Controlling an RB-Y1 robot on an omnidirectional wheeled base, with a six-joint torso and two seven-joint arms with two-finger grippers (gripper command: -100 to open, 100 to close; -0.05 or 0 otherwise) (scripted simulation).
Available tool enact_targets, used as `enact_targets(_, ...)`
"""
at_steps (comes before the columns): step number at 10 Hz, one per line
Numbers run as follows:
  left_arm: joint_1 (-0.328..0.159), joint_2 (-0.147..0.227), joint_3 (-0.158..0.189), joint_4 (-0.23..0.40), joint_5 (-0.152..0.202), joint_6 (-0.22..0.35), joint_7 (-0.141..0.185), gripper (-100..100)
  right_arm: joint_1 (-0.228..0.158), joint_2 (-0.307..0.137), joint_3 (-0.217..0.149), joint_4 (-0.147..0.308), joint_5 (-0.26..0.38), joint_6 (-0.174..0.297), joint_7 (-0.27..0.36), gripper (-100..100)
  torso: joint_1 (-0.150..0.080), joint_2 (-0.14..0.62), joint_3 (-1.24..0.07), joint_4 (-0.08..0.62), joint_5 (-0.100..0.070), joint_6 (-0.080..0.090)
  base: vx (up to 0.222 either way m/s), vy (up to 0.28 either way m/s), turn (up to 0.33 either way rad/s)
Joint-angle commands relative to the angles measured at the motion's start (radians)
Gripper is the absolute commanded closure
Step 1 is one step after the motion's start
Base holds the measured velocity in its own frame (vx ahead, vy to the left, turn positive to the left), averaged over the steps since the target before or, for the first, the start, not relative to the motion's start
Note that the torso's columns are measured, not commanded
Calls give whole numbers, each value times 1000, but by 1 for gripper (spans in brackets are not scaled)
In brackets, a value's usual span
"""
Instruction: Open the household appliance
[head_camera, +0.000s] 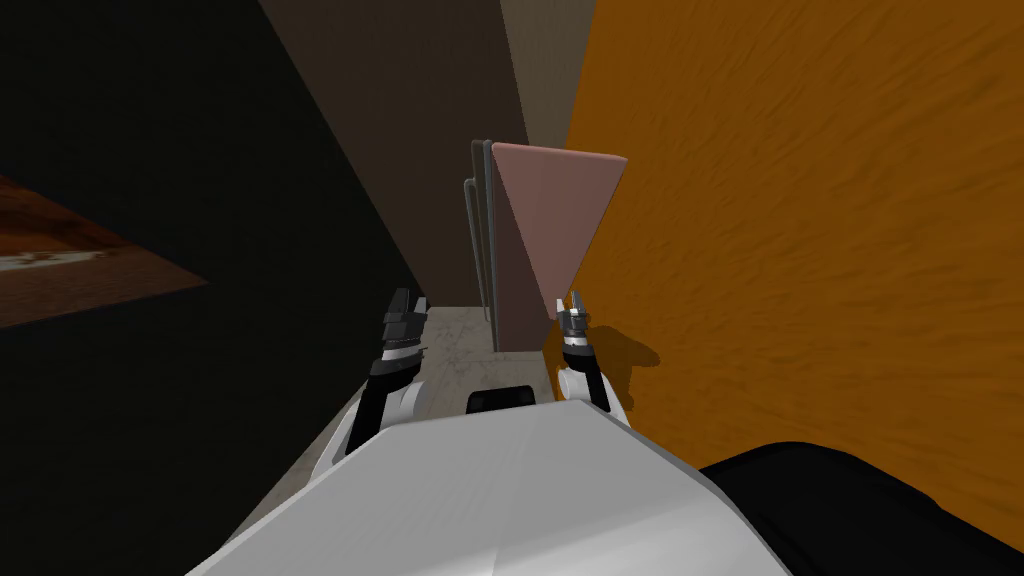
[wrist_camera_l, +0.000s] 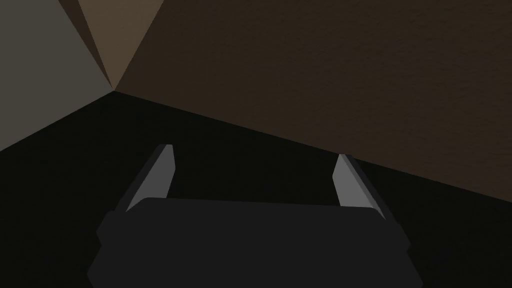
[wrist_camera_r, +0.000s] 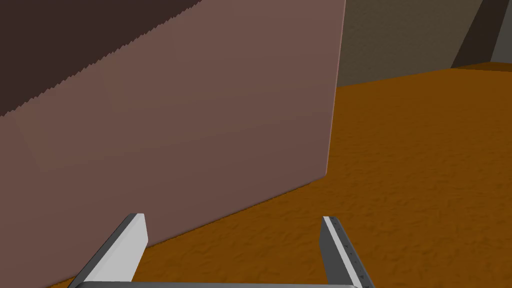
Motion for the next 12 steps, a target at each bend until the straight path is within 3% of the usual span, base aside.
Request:
enact_targets(1, 0, 0, 0, 0, 0, 0, 0, 0, 0, 0, 0, 0, 0, 0, 0, 0, 0, 40, -82, 41, 0, 0, 0, 0, 0)
enact_targets(9, 0, 0, 0, 0, 0, 0, 0, 0, 0, 0, 0, 0, 0, 0, 0, 0, 0, 618, -1234, 617, 0, 0, 0, 0, 0)
enact_targets(10, 0, 0, 0, 0, 0, 0, 0, 0, -29, -44, 0, -6, -36, -31, 1, -100, 0, 691, -1382, 691, 0, 0, 22, 7, 82)
enact_targets(12, 0, 0, 0, 0, 0, 0, 0, 0, -72, -78, -1, -16, -89, -76, 3, -100, 1, 733, -1472, 733, 0, 0, 45, 16, 100)
